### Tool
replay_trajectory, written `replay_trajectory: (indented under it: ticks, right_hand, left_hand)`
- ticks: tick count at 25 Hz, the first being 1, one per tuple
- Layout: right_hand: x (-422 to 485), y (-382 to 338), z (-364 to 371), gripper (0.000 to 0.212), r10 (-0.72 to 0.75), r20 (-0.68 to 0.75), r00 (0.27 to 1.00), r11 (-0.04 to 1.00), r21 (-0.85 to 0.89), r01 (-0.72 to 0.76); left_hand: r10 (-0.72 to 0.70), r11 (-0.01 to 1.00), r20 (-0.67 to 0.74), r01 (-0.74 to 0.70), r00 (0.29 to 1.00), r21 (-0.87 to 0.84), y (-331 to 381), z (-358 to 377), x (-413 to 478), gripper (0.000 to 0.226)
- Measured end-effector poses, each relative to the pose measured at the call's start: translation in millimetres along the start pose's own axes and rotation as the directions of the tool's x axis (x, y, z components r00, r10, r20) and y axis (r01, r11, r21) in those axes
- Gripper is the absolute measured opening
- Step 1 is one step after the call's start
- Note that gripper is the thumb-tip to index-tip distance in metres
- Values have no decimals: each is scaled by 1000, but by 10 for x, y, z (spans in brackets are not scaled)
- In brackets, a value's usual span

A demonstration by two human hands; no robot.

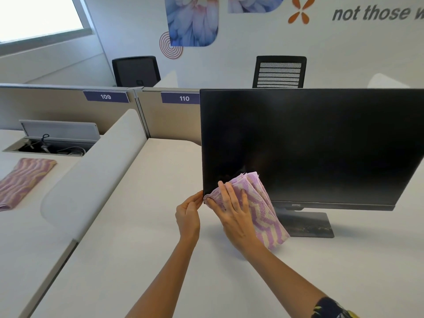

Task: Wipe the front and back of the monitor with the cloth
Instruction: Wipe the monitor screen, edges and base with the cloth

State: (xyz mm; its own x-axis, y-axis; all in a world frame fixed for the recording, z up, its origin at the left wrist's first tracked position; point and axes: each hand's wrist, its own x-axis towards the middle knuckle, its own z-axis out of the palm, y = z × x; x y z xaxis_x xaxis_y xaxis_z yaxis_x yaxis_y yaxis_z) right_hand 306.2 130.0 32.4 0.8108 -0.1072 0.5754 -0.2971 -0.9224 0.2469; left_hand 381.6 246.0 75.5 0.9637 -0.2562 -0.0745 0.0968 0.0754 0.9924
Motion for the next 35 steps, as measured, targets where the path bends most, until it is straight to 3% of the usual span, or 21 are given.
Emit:
replay_trajectory:
  ticks: [12, 20, 26, 29, 35]
  right_hand:
    - [-211, 194, 35, 92, 4, 9, 1000, 992, -129, -3]
    - [-350, 457, -3, 96, 103, 5, 995, 986, -135, -102]
    - [-94, 136, -20, 90, 37, -70, 997, 996, -82, -43]
    - [-178, 170, 27, 94, 18, -39, 999, 993, -114, -22]
    - [-514, 561, -29, 84, 154, 38, 987, 986, -78, -151]
  left_hand:
    - [10, 999, -33, -9, 999, 35, -76, 16, 7, 37]
    - [3, 999, -67, -1, 998, 36, -108, 54, -10, 39]
    - [5, 999, -77, -1, 997, 47, -120, 58, -6, 38]
    - [-4, 998, -70, 8, 998, 58, -133, 50, 2, 36]
    - [-3, 996, -56, 8, 998, 94, -85, 60, -54, 33]
